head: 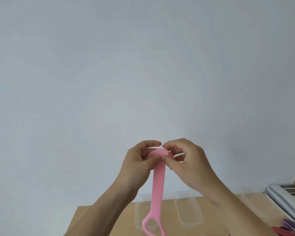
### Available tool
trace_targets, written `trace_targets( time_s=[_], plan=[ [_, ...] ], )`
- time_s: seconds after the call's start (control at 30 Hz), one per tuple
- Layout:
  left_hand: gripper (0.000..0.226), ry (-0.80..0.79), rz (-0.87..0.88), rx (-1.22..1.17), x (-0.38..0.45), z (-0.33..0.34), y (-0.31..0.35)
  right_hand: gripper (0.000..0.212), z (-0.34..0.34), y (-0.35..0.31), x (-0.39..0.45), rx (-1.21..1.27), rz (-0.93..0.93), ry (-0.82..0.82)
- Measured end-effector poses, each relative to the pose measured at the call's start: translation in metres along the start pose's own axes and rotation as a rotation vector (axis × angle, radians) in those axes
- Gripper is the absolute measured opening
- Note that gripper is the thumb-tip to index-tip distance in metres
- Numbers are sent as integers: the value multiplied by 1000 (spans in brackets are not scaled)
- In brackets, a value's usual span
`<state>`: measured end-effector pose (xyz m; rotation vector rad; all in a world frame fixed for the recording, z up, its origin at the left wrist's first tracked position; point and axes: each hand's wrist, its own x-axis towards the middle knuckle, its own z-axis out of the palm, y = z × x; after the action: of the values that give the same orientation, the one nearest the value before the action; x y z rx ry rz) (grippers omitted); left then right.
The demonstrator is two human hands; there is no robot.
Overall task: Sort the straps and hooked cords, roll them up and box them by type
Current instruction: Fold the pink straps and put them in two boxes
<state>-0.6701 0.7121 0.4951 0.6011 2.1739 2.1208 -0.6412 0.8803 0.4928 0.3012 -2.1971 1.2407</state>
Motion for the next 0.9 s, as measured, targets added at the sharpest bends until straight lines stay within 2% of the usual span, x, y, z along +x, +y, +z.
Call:
trace_targets(
  time_s=[0.07, 0.2, 0.37, 0.47, 0.7, 0.8, 0.9],
  plan=[
    [31, -5, 1, -11, -1, 0, 0, 26, 1, 0, 2, -14, 49, -17],
    [36, -13, -21, -95, -2, 1, -5, 14, 3, -3, 1, -92, -16, -36],
    [46, -5, -123, -309, -2, 2, -8, 11, 3, -1, -2, 12, 17, 27],
    [35, -26, -190, -273, -5, 4, -8, 10, 3, 0, -4, 68, 46, 42],
    [34, 26, -259, -160, -7, 7, -5, 19, 4, 8, -9, 46, 24, 71],
    [33, 21, -280, -158, -9, 9, -4, 27, 5, 9, -10, 12, -50, 91],
    [30, 17, -287, -204, -10, 11, -3, 26, 7, 12, -10, -56, -163, 135]
  ],
)
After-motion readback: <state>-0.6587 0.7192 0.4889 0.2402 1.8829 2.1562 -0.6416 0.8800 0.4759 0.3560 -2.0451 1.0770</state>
